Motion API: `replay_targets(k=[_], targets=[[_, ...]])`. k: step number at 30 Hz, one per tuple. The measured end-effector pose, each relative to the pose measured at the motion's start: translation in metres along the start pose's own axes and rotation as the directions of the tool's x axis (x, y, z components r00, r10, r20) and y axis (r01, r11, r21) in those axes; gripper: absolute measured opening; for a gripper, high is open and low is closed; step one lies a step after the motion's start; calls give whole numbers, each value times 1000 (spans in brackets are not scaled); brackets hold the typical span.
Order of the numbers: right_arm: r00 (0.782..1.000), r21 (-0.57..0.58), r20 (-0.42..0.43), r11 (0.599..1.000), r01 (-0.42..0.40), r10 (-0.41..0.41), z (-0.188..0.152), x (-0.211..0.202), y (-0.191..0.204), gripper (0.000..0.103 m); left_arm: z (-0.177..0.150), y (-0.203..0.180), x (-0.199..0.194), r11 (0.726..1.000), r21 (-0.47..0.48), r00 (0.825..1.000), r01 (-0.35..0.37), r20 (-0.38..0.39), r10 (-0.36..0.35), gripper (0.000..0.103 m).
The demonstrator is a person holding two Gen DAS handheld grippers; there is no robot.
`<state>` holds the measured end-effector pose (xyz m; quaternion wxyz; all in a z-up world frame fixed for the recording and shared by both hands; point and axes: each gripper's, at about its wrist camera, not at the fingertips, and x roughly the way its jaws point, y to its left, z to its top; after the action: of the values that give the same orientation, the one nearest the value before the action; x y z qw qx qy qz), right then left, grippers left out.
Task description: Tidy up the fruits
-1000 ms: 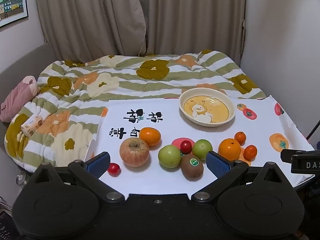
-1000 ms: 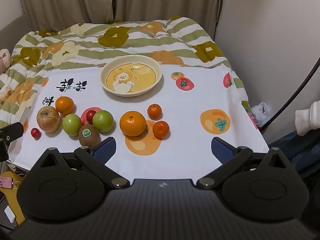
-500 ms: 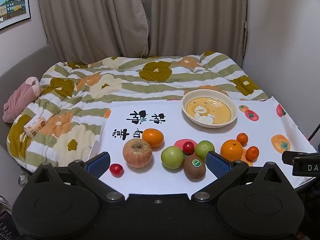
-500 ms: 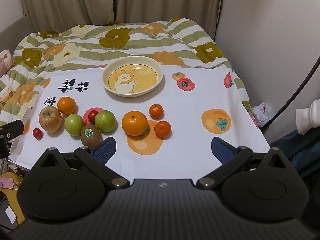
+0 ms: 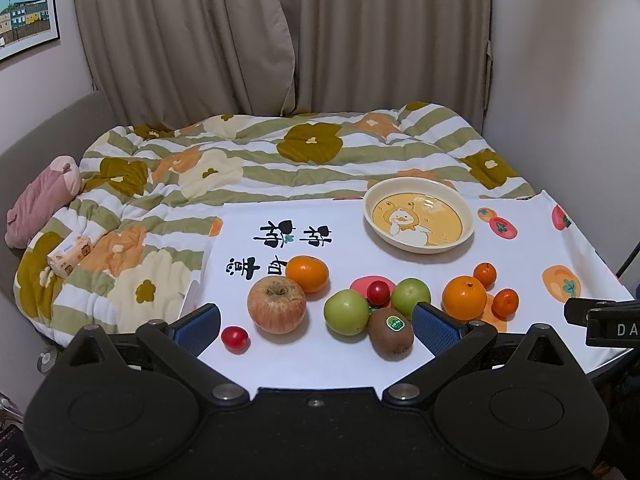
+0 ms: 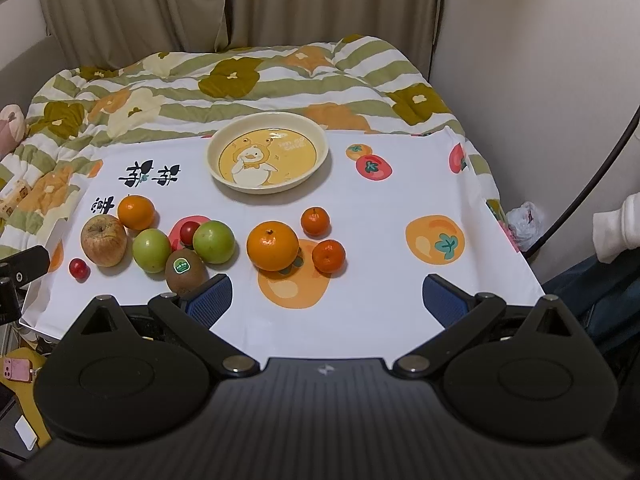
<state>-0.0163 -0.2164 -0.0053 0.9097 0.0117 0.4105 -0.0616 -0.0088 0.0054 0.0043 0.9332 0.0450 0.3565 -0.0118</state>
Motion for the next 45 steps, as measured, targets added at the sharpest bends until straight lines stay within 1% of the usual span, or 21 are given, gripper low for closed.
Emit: replay_targets(k=[10,25,26,34,36,45], targets=[[1000,-5,9,1000,-10,10,-2,-5,8,103,-3,0,-2,1000,10,1000,-2,7,2,103],[1000,1,6,1000,-12,12,-2,-4,7,103,1,5,-3,1000,14,1000,3,5,-3,103],[1000,2,5,1000,-12,12,-2,-4,7,103,-1,-1,-3,1000,10,1000,-2,5,2,103],[1000,4,6,1000,-14,14,-2,-4,5,103,2,-1,-5,1000,17,1000,-2,11,2,103],[1000,4,6,1000,-12,12,-2,-4,6,103,3,-7,-3,1000,23,1000,-2,12,1,103],[1000,3,8,1000,-15,15,-1,-4,6,103,3,-7,-4,1000,23,1000,-1,12,1,103]])
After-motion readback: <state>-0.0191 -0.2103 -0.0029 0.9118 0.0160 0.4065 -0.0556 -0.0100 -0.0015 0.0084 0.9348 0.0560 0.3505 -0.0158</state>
